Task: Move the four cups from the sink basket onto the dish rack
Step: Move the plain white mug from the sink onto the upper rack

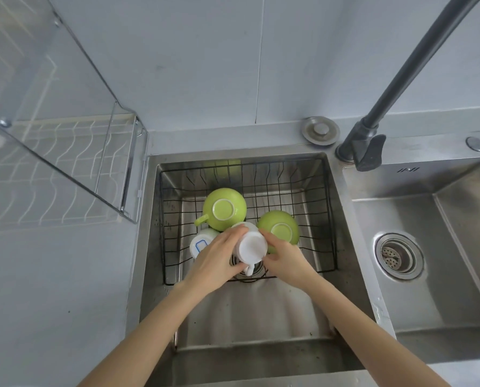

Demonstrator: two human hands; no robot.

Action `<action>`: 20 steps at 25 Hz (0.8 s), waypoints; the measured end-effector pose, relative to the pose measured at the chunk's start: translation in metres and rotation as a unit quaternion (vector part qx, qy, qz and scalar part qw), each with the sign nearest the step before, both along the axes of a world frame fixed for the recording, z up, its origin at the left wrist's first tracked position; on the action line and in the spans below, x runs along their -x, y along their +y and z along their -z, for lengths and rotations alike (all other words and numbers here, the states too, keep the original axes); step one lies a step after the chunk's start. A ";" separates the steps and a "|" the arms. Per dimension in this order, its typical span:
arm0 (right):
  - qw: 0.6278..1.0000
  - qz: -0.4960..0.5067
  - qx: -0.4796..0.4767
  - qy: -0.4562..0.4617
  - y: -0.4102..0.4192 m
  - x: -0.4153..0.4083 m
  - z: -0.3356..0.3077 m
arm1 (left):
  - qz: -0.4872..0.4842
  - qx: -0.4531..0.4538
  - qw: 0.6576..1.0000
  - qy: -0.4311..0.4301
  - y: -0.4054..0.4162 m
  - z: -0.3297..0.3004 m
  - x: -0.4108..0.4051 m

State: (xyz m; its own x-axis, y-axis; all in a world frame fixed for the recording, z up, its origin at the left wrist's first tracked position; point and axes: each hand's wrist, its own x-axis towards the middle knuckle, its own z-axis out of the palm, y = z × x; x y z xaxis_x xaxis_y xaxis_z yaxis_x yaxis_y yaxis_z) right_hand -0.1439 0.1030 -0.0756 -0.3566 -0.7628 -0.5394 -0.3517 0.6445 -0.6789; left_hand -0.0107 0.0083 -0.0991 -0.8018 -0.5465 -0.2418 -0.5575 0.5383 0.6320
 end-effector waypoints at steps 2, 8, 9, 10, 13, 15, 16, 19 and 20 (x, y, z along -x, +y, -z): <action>0.999 -0.028 0.025 0.022 0.008 0.000 -0.017 | 0.001 0.010 0.999 0.032 0.002 -0.012 -0.006; 0.985 -0.072 0.133 0.087 0.031 -0.019 -0.053 | -0.021 0.002 0.992 0.125 0.018 -0.055 -0.028; 0.981 -0.077 0.146 0.102 0.033 -0.022 -0.057 | -0.027 -0.006 0.990 0.137 0.020 -0.062 -0.033; 0.977 -0.084 0.160 0.116 0.035 -0.026 -0.063 | -0.031 -0.012 0.989 0.146 0.022 -0.070 -0.038; 0.966 -0.099 0.197 0.137 0.039 -0.039 -0.084 | -0.026 -0.016 0.984 0.177 0.022 -0.093 -0.056; 0.960 -0.101 0.221 0.137 0.038 -0.051 -0.097 | -0.019 -0.015 0.980 0.198 0.020 -0.109 -0.071; 0.958 -0.100 0.230 0.136 0.036 -0.057 -0.104 | -0.017 -0.016 0.979 0.204 0.019 -0.118 -0.079; 0.953 -0.109 0.253 0.130 0.028 -0.079 -0.124 | -0.022 -0.021 0.977 0.213 0.011 -0.140 -0.106; 0.951 -0.112 0.258 0.128 0.024 -0.088 -0.131 | -0.023 -0.016 0.976 0.217 0.007 -0.147 -0.117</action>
State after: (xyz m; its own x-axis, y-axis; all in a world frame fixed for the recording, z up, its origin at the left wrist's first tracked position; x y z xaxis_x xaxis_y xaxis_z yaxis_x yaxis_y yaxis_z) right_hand -0.0557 0.1269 0.0552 -0.2236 -0.9746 0.0106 -0.6374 0.1380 -0.7581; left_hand 0.1061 0.0152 0.0483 -0.8067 -0.5827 0.0982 -0.2568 0.4954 0.8299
